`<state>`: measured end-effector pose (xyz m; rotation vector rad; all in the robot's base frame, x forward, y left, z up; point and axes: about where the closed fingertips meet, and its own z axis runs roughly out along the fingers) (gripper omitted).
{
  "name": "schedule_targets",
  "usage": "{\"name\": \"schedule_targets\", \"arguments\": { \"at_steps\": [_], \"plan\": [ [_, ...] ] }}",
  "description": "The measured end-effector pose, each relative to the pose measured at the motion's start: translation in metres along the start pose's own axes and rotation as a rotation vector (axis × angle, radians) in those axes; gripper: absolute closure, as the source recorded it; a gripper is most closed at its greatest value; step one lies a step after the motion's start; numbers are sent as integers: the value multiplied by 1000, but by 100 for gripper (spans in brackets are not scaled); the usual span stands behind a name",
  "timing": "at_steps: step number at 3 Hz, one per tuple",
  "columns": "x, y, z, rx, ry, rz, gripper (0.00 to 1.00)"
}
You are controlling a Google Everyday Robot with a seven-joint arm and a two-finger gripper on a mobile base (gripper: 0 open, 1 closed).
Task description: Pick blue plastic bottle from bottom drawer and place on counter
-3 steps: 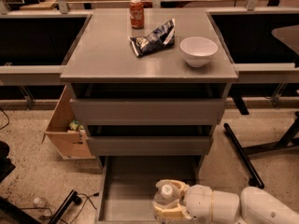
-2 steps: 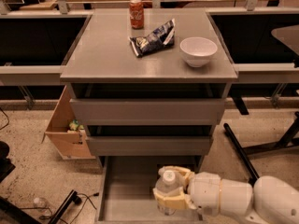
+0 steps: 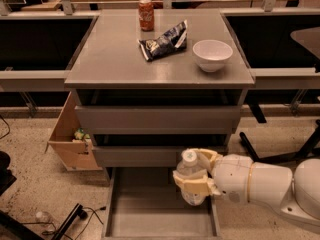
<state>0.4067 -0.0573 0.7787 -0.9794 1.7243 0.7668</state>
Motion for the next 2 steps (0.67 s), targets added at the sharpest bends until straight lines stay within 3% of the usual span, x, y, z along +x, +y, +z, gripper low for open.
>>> {"name": "schedule_targets", "arguments": {
  "at_steps": [1,2],
  "plan": [
    [-8,-4,0,-2,9,-10,100],
    [-66,-30,4,33,0,-47,100]
  ]
}}
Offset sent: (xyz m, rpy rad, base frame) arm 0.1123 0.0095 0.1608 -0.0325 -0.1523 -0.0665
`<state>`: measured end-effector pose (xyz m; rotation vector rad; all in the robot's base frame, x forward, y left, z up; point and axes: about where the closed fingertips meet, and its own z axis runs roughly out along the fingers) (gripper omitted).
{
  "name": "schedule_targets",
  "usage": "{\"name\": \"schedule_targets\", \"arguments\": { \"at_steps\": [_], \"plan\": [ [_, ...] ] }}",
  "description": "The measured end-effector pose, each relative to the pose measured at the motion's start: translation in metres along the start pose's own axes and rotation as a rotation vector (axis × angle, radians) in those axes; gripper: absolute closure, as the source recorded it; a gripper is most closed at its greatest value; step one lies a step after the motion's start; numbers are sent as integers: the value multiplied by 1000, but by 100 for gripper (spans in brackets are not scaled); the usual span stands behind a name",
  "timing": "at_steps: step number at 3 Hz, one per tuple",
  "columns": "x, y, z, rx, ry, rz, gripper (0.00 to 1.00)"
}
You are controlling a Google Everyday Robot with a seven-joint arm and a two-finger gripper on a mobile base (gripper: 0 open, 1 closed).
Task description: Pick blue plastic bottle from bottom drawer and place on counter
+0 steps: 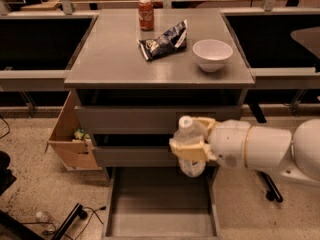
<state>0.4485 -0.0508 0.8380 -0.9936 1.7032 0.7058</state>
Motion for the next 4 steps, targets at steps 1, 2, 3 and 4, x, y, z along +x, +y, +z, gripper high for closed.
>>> {"name": "schedule_targets", "arguments": {
  "at_steps": [1,2,3,4],
  "plan": [
    [-114,-44,24,78,-99,-48,100],
    [-184,-79,46,138,-175,-51,100],
    [-222,-139,56,169,-218,12,100],
    [-253,-198,102,160,-234,145,100]
  ]
}}
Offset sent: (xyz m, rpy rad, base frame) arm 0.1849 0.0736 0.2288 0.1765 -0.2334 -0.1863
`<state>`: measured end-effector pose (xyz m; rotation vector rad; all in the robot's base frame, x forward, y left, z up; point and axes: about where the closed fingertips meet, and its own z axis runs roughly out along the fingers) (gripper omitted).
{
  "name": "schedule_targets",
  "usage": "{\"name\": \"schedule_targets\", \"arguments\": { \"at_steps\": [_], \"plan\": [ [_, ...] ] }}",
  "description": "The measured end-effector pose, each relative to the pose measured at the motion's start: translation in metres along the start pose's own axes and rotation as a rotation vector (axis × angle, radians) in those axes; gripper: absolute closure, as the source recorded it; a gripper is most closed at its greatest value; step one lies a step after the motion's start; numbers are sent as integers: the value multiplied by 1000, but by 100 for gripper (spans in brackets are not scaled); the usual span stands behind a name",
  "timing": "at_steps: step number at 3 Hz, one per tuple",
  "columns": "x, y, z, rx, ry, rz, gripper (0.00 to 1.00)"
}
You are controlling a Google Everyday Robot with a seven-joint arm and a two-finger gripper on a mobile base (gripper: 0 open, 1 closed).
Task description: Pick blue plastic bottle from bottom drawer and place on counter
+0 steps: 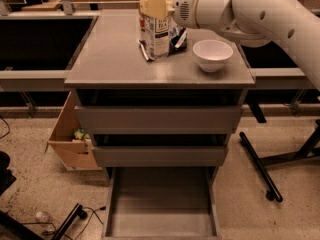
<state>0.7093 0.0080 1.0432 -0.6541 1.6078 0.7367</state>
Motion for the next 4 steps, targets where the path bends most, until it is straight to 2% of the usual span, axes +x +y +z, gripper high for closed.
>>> {"name": "schedule_targets", "arguments": {
  "at_steps": [1,2,3,4],
  "plan": [
    [1,0,0,-1,1,0,100],
    [8,-4,30,-13,24,-22,100],
    [17,-12,85,-35,37,-37,100],
    [19,-8,130,-69,39,-25,100]
  ]
}}
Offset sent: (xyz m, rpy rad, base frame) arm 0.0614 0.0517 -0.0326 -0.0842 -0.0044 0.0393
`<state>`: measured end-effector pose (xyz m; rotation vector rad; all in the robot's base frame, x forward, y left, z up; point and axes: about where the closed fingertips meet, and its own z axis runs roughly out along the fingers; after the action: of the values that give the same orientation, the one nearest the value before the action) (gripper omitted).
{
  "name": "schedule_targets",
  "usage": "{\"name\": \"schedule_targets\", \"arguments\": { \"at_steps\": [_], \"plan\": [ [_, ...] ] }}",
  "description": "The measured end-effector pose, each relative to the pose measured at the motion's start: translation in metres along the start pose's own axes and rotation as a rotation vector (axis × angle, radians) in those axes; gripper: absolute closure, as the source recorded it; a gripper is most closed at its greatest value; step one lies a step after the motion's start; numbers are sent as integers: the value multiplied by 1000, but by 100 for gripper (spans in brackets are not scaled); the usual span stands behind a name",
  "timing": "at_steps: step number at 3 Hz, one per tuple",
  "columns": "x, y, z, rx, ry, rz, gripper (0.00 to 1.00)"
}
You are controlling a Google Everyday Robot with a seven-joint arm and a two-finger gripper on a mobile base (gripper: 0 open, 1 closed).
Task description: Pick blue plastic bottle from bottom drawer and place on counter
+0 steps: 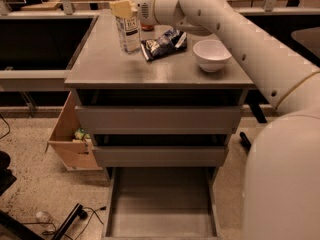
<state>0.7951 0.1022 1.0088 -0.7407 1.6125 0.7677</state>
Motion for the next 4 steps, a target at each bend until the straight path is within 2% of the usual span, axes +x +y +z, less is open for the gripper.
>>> {"name": "schedule_targets", "arguments": {
  "at_steps": [1,3,4],
  "plan": [
    [5,20,42,-53,6,8,100],
    [28,38,73,-78,57,-24,100],
    [36,43,82,-98,53,-23,100]
  ]
}}
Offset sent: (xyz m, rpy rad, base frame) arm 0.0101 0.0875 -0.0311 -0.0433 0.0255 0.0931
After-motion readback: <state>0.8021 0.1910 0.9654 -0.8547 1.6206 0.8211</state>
